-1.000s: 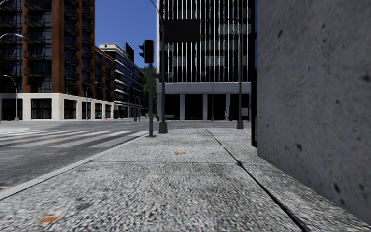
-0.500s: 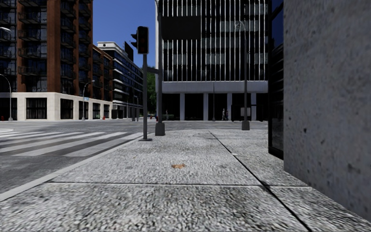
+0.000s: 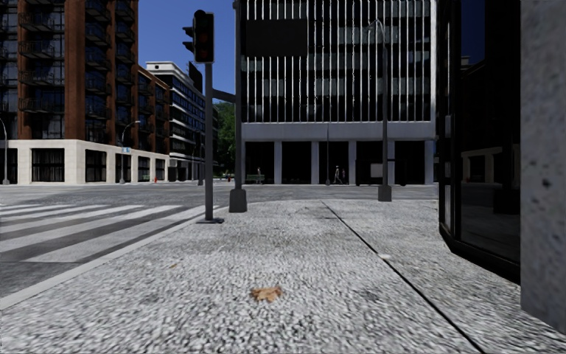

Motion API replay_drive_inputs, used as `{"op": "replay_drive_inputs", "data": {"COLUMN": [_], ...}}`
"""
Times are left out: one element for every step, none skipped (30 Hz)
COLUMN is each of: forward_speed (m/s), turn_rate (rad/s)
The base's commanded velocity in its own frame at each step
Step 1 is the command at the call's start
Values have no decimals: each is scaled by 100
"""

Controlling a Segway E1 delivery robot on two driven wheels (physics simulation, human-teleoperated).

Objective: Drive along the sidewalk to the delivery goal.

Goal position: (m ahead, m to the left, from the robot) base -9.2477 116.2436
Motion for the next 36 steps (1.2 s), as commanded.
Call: {"op": "replay_drive_inputs", "data": {"forward_speed": [200,200,200,200,200,200,200,200,200,200,200,200,200,200,200,200,200,200,200,200,200,200,200,200,200,200,200,200,200,200,200,200,200,200,200,200], "turn_rate": [0,0,0,0,0,0,0,0,0,0,0,0,0,0,0,0,0,0,4,23,23,39,50,61,69,69,72,73,73,73,73,74,74,74,74,74]}}
